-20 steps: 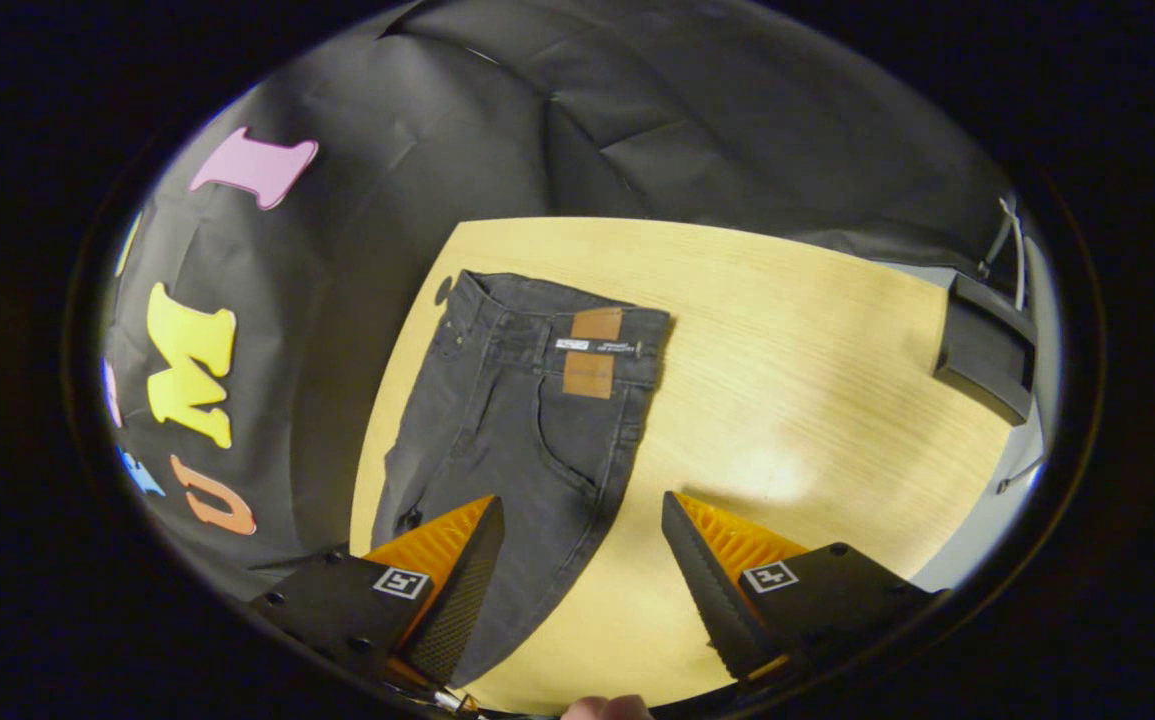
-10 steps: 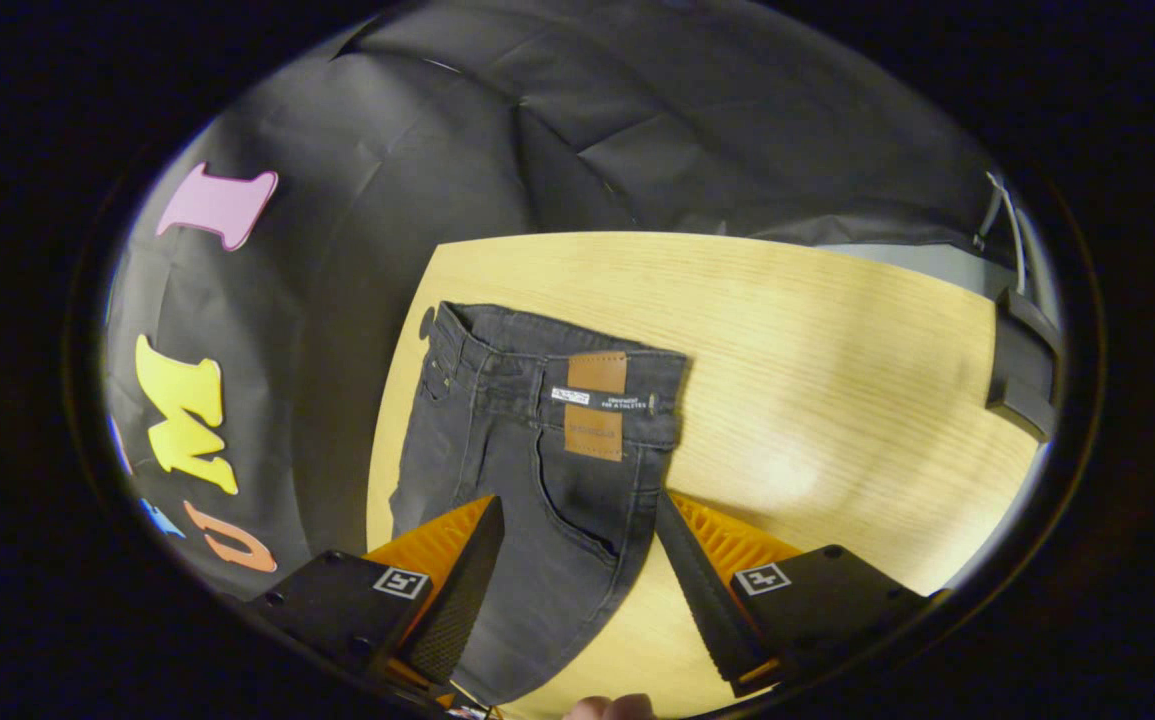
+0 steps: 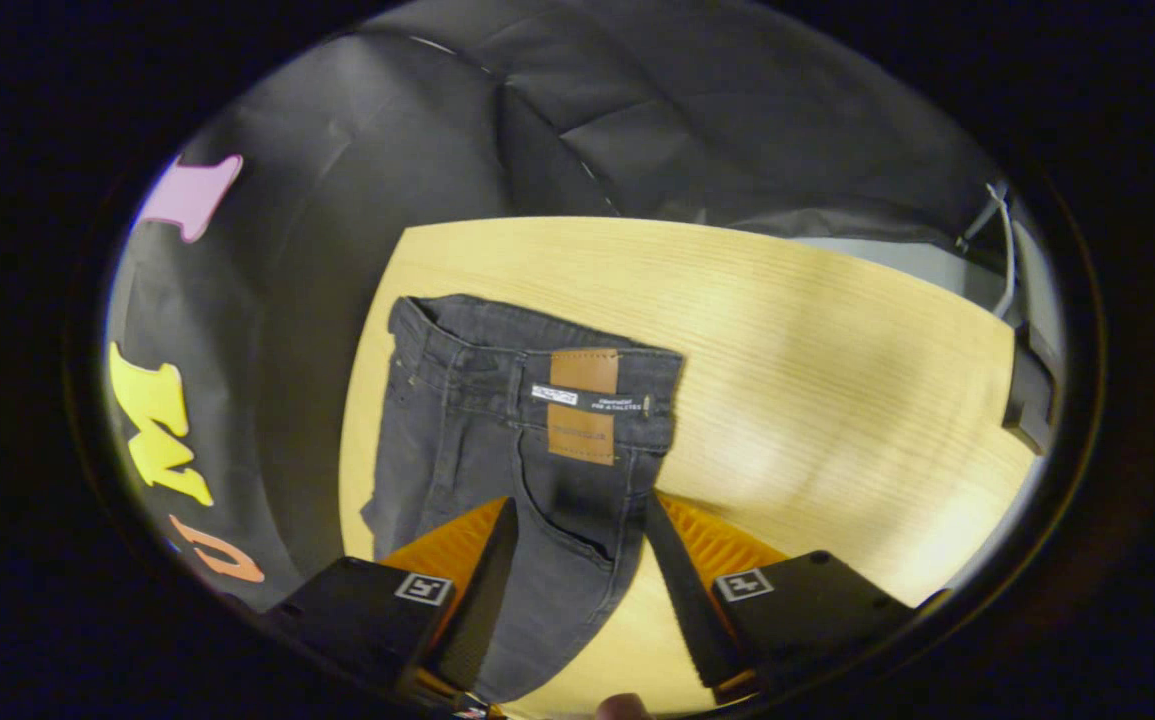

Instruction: Grasp the waist and the cuffs of the jeans and fold them to make the two legs overlap; first hold the waist and fold one-third of the jeans toward the cuffs, then hold the cuffs and fold the remaining one-third in the same direction to finish folding.

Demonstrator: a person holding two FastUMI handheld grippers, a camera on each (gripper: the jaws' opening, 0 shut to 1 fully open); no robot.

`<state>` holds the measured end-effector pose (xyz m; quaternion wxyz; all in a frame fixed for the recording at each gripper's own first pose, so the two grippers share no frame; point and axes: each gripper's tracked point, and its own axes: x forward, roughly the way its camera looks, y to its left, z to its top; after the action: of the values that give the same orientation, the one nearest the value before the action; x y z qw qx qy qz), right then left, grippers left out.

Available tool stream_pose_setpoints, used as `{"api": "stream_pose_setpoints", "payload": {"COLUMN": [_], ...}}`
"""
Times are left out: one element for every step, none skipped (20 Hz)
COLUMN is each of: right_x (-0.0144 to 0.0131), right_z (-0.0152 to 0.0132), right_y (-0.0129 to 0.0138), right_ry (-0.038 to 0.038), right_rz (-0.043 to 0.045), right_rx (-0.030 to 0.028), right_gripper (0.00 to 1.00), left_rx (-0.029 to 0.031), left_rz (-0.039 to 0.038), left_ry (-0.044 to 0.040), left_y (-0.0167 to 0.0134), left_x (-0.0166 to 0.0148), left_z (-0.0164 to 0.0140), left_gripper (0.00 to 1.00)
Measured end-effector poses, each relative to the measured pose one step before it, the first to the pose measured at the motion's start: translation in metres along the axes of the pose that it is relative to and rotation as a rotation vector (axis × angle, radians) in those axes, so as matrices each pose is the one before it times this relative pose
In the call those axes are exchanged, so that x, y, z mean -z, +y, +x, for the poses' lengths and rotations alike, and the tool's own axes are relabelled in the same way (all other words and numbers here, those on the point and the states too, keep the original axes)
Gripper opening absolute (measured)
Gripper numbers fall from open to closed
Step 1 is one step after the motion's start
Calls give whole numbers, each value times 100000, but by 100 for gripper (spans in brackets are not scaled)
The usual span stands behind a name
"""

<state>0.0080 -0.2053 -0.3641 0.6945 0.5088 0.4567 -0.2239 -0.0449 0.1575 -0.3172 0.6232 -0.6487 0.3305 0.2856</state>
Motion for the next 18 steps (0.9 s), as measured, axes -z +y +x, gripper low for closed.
{"api": "stream_pose_setpoints", "payload": {"right_x": [11,-93,-184,-115,4,18,-99,23,30,-312,290,-65,41,-63,-33,-13,-39,35], "right_z": [91,203,-107,39,-71,68,724,-594,88,-306,378,-362,-214,-234,-381,-460,-695,-698], "right_y": [13,-610,-910,-711,114,23,-41,153,-2,-112,225,99,32,170,221,300,659,605], "right_ry": [63,-228,-916,-1195,40,-149,336,752,672,356,295,-198,-244,-473,-505,-265,-487,-375], "right_rz": [404,2,676,2884,3837,1850,693,148,-570,446,797,-13,-197,-585,-305,-48,-25,-476], "right_rx": [2068,4427,6114,3231,357,28,375,-64,-507,-230,-528,-1103,-1352,-1595,-2038,-2109,-2084,-2048], "right_gripper": [67,71,57,43,30,16,16,8,8,8,1,5,1,1,1,5,5,1], "left_rx": [243,-804,-2167,-2321,-1811,-2078,-1532,35,1233,962,1577,1824,2231,2230,1478,888,793,1001], "left_rz": [-60,510,960,830,754,295,-323,-423,-161,-431,11,563,308,713,1106,1303,1130,813], "left_ry": [695,623,1115,893,781,769,1697,715,1032,793,599,373,75,446,282,364,209,183], "left_y": [-492,-296,49,133,212,319,324,-43,-230,-8,-192,-257,-549,-658,-414,-437,-465,-495], "left_x": [80,17,217,31,-118,84,88,-150,190,68,7,-2,28,114,-62,284,117,-46], "left_z": [362,199,316,269,212,170,32,-21,39,-57,-242,-360,-333,-400,-635,-333,-501,-458], "left_gripper": [82,67,66,64,63,43,37,16,12,8,7,5,5,4,4,4,4,4]}}
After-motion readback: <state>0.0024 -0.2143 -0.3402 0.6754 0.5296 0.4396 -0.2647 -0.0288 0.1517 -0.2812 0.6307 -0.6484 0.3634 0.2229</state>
